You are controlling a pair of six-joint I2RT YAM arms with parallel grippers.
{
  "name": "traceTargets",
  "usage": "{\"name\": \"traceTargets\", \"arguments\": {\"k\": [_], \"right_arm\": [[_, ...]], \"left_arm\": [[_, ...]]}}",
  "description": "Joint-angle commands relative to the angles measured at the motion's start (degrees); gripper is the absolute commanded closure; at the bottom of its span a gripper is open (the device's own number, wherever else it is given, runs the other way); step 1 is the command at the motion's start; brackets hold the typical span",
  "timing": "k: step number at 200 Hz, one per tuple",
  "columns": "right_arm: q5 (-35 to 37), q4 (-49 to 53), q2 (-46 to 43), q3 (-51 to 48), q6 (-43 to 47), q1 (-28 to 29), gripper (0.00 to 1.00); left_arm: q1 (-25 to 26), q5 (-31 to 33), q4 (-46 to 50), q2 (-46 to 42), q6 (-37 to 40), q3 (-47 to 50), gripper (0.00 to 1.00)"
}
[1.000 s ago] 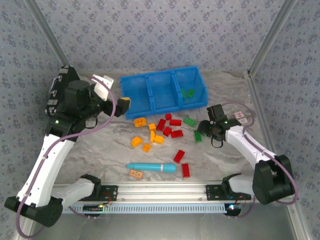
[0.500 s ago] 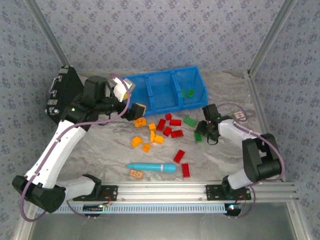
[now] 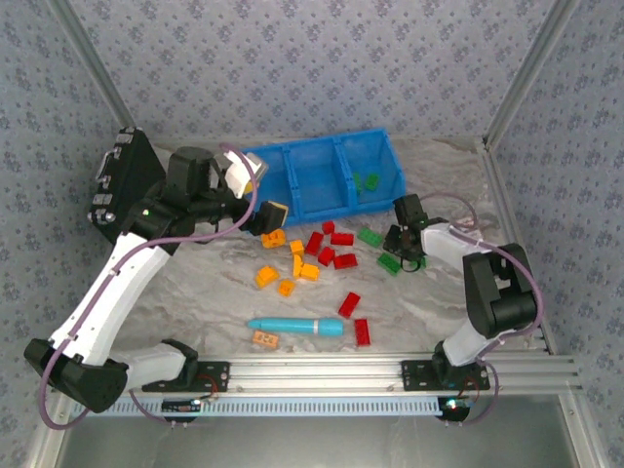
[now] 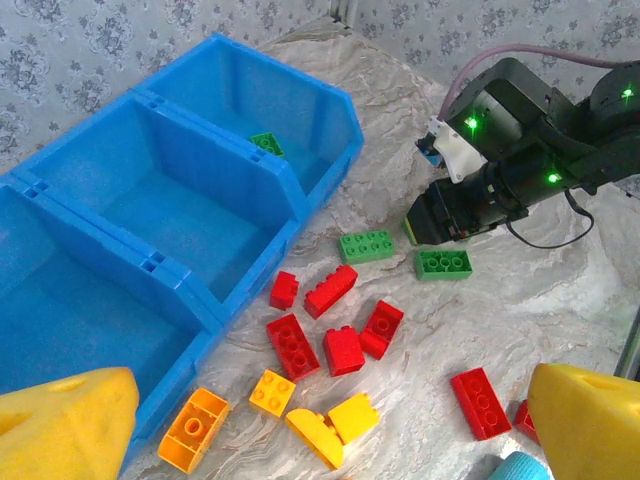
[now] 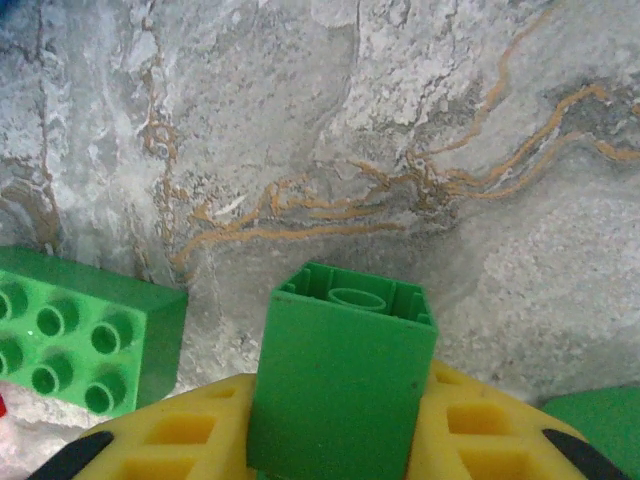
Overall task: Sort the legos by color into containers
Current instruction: Pick up the lego from the middle-right of the table, then place the lego in the container.
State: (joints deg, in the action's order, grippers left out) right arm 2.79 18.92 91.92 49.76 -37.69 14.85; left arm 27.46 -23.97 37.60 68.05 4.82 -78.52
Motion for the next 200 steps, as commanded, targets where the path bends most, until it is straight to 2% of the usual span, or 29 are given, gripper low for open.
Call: {"name": "traceTargets", "arguments": {"k": [1, 47, 95, 147, 200], "right_arm": [[0.6, 1.2, 1.8, 0.3, 1.2, -0.5, 0.70], [3.4, 5.7, -1.2, 6.4, 6.3, 0.5, 0.73], [3.2, 9.0, 1.6, 19.0, 9.9, 0.7, 0.73], [1.2, 10.5, 16.9, 38.4, 13.2, 0.6, 0.73], [-0.7, 11.6, 31.9, 53.6, 11.9, 0.3, 0.72]], "left_arm": [[0.5, 0.5, 0.8, 0.1, -0.3, -1.8, 0.00], [0.7, 1.8, 1.0, -0.3, -0.5, -1.7, 0.00], [0.7, 3.6, 1.8, -3.2, -0.4, 1.0, 0.00], [0.7, 6.0, 1.6, -4.7, -1.6, 3.2, 0.00], [0.7, 6.8, 1.7, -5.1, -3.6, 4.8, 0.00]]}}
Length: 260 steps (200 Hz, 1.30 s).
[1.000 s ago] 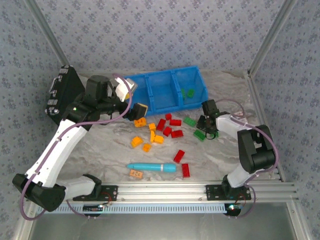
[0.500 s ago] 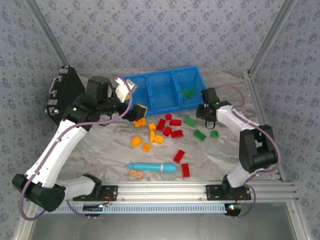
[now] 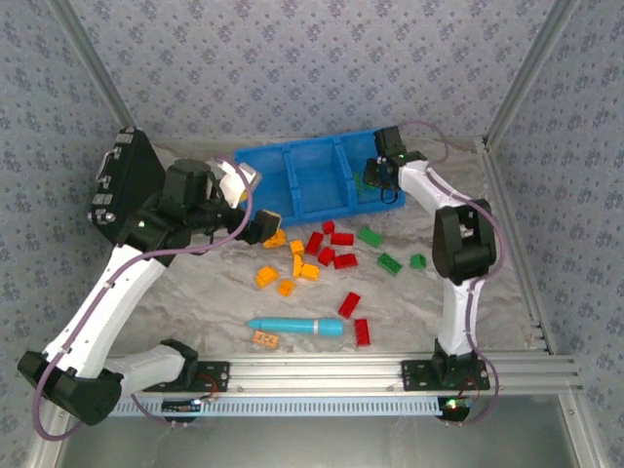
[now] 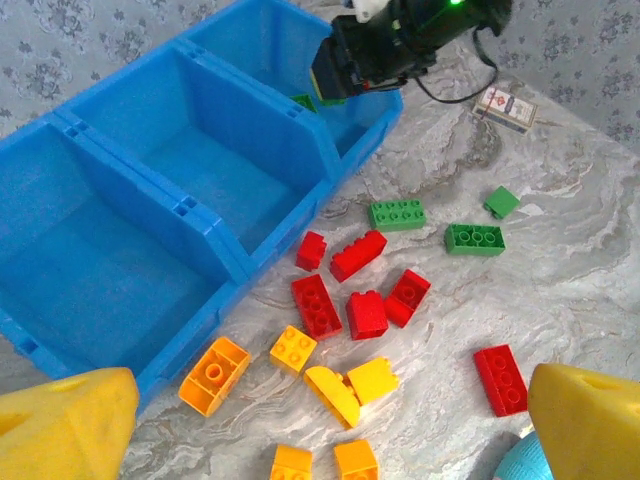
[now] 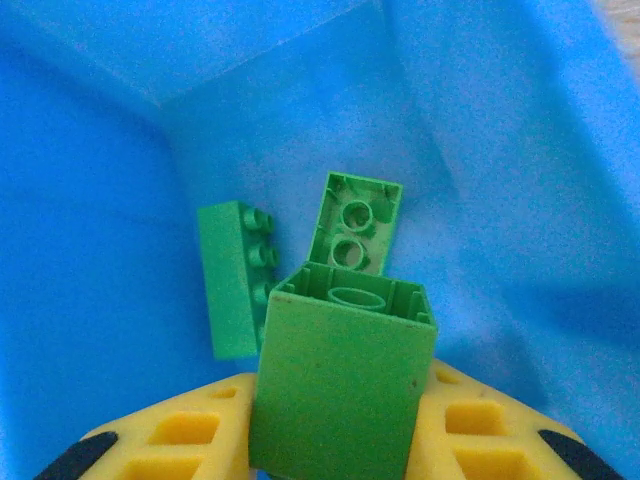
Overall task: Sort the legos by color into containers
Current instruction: Place the lego in the container, then pick up the lego from the center of the table.
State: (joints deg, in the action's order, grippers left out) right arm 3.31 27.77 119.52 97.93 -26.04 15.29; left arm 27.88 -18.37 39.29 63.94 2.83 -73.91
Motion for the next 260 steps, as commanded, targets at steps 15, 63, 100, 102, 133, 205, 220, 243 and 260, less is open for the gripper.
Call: {"name": "traceTargets", "arguments": {"k": [15, 63, 100, 102, 133, 205, 220, 243, 260], "right_arm": [[-1.4, 3.4, 6.1, 7.5, 0.0, -0.2, 0.71], [-0.9, 3.9, 4.9, 6.6, 1.3, -0.5, 0.57], [-3.9, 2.1, -0.5, 1.6, 4.0, -0.9, 0.48], [-4.2, 2.2, -0.7, 1.5, 4.2, -0.9, 0.48], [-3.9, 3.1, -7.0, -2.7, 8.0, -0.9, 0.47], [-3.0, 2.6, -28.3, -26.7, 20.4, 1.5, 0.33], [-0.1, 3.5, -31.1, -31.5, 21.4, 3.7, 0.30], [2.3, 3.6, -33.0, -36.8, 21.4, 6.2, 0.27], [2.5, 3.3, -32.9, -38.7, 21.6, 7.0, 0.26]], "left_arm": [[0.2, 2.2, -0.1, -1.0, -1.6, 1.0, 0.00], [0.2, 2.2, 0.0, 0.8, -1.4, 1.0, 0.00], [0.3, 0.5, -2.7, 0.9, -3.4, 1.2, 0.00], [0.3, 0.3, -2.7, 0.9, -3.6, 1.2, 0.00], [0.9, -1.1, -3.0, 0.7, -6.3, 1.4, 0.00], [2.1, -2.1, -6.2, -3.1, -11.4, 7.1, 0.00], [2.2, -2.0, -6.4, -3.6, -11.4, 7.8, 0.00], [2.2, -1.8, -7.2, -4.2, -11.5, 8.8, 0.00], [2.2, -2.1, -7.3, -3.9, -11.7, 8.9, 0.00]]}}
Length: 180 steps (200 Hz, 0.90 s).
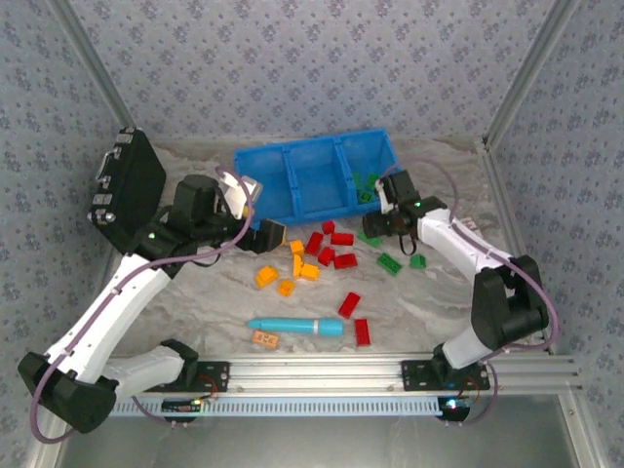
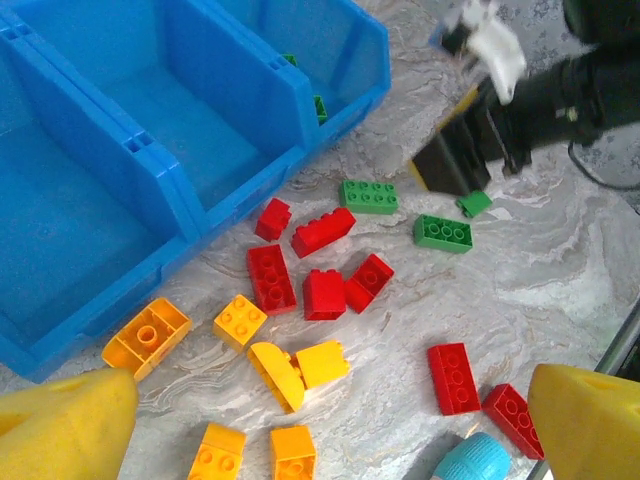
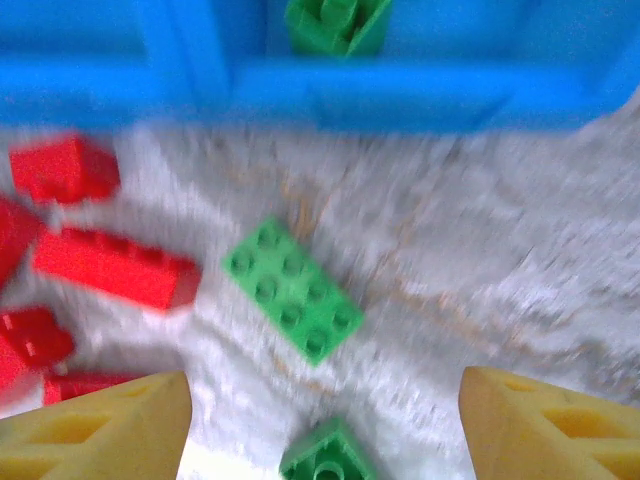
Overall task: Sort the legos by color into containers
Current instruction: Pick up the lego from the center of the table.
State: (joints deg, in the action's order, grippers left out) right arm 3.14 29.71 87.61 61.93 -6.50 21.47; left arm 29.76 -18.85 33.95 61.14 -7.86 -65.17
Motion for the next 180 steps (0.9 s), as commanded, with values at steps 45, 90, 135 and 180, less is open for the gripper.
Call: {"name": "traceTargets", "arguments": {"k": [45, 90, 135, 180], "right_arm": [[1.4, 3.7, 5.7, 2.2, 4.7, 1.0, 0.21], [3.4, 4.5, 13.9, 8.4, 7.0, 2.1, 0.18], [4.8, 3.7, 19.3, 11.0, 7.4, 2.2, 0.17], [5.3, 3.9, 23.8, 13.5, 8.4, 2.1, 0.23]], "left_arm": [[0.4, -2.5, -1.3, 0.8, -0.7, -0.8, 0.00], [0.4, -2.2, -1.4, 0.9, -1.0, -0.2, 0.00], [0.4, -1.4, 0.1, 1.4, -0.5, -0.5, 0.00], [0.4, 0.1, 0.3, 1.2, -0.8, 0.9, 0.00]]}}
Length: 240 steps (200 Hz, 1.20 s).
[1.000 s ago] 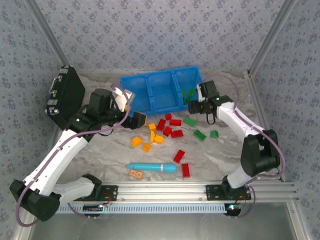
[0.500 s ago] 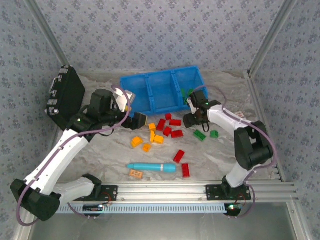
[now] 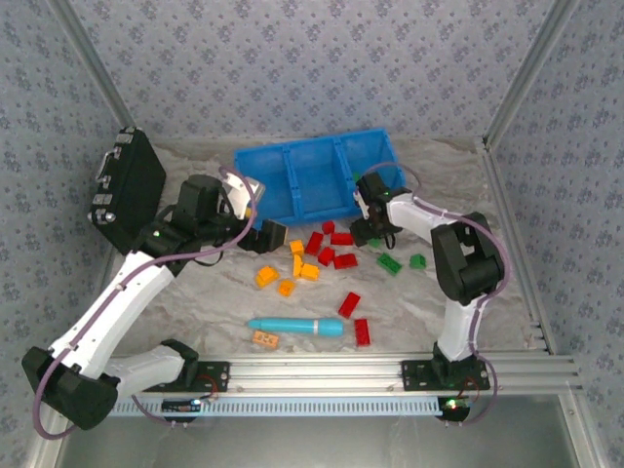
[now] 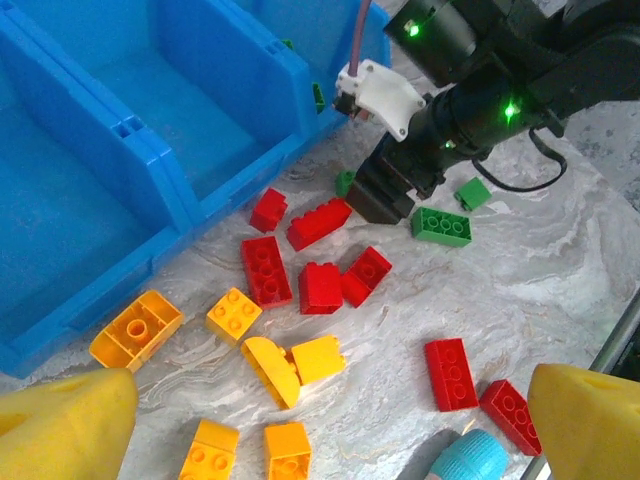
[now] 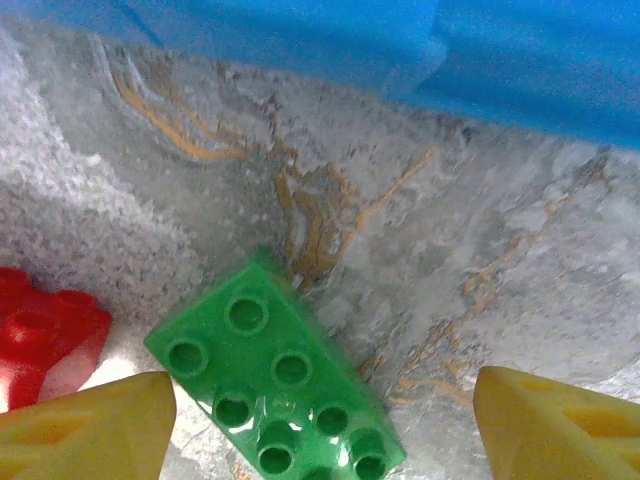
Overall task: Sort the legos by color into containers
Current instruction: Pick up the lego from the center of the table.
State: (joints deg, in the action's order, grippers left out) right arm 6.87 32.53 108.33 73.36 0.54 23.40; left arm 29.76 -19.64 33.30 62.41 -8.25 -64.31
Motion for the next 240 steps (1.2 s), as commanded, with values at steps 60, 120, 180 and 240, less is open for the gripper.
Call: {"name": "traceTargets", "arguments": {"k": [60, 120, 180, 240], "right_arm": [[2.4, 0.8, 4.2, 2.2, 0.5, 0.0, 0.44], [1.3, 1.6, 4.0, 1.1, -1.1, -0.7, 0.57], [1.2, 1.7, -1.2, -1.5, -4.6, -3.4, 0.69], [-2.5, 3.2, -8.6, 5.2, -6.7, -6.0, 0.71]], "left_arm": [[0.4, 1.0, 0.9, 1.6, -0.3, -1.5, 0.00], [0.4, 0.7, 1.0, 1.9, -0.7, -2.3, 0.00], [0.4, 1.4, 1.5, 0.6, -0.6, -2.2, 0.00], [0.4, 6.2, -0.9, -2.2, -0.6, 1.8, 0.00]]}}
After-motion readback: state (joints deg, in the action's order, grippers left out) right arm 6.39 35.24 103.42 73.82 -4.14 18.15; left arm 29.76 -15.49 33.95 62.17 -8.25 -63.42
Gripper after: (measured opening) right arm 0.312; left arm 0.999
